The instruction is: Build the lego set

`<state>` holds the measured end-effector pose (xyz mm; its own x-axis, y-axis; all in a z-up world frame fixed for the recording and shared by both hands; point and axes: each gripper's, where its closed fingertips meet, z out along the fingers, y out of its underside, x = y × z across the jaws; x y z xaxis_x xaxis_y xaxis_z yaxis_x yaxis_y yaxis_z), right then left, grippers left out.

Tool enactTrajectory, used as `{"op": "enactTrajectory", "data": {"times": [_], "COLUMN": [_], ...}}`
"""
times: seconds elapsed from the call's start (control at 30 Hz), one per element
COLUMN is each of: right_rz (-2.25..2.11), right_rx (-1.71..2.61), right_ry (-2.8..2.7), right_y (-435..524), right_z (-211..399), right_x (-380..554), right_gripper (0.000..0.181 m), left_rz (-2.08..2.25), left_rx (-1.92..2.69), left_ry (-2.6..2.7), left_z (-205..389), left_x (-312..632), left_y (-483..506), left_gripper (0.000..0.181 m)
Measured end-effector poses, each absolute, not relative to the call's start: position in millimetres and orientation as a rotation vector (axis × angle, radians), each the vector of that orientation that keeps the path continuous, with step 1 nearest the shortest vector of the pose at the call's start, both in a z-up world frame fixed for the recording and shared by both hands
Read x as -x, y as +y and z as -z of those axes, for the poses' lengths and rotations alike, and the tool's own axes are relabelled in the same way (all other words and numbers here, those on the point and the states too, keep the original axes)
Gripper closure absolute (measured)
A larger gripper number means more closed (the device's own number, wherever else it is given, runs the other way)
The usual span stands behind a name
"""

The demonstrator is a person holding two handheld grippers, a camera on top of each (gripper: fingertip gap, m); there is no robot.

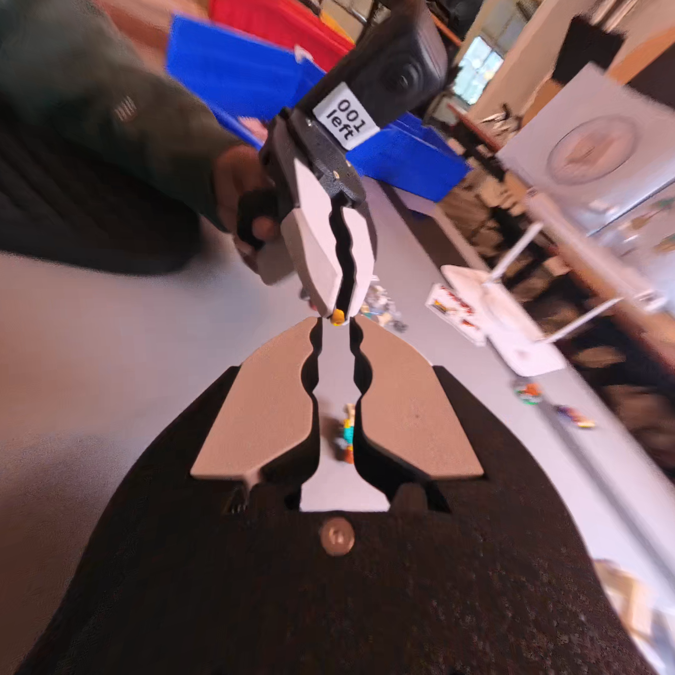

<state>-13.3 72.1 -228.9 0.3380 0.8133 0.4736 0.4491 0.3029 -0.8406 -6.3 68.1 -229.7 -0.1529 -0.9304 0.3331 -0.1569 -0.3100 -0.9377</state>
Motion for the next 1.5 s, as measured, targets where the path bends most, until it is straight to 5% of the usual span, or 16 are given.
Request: {"op": "enactTrajectory", "data": {"times": [0.27,0.73,0.9,1.13,1.5], "right_rz": [-1.32,-1.726,-1.503,-0.578,-0.114], "right_rx": [1.621,1.762,1.686,1.345,1.11], "right_ry": [-1.0,-0.8,-0.864,-1.183,-1.256], "right_y": [61,56,65,72,72], "right_z": [222,229,227,227,219], "right_x": [7,18,14,10,12], "right_gripper": [0.164,0.174,0.174,0.174,0.174], "left_rz": [1.032,0.704,1.04,1.81,2.05], "left_rx": [1.159,0.953,1.184,1.572,1.632], "left_ry": [1.469,1.523,1.387,0.983,0.912], "left_z": [230,229,225,217,217], "left_x": [9,6,8,9,2], "left_y": [62,57,68,81,65], "left_gripper": [0.174,0.174,0.165,0.165,0.172]}}
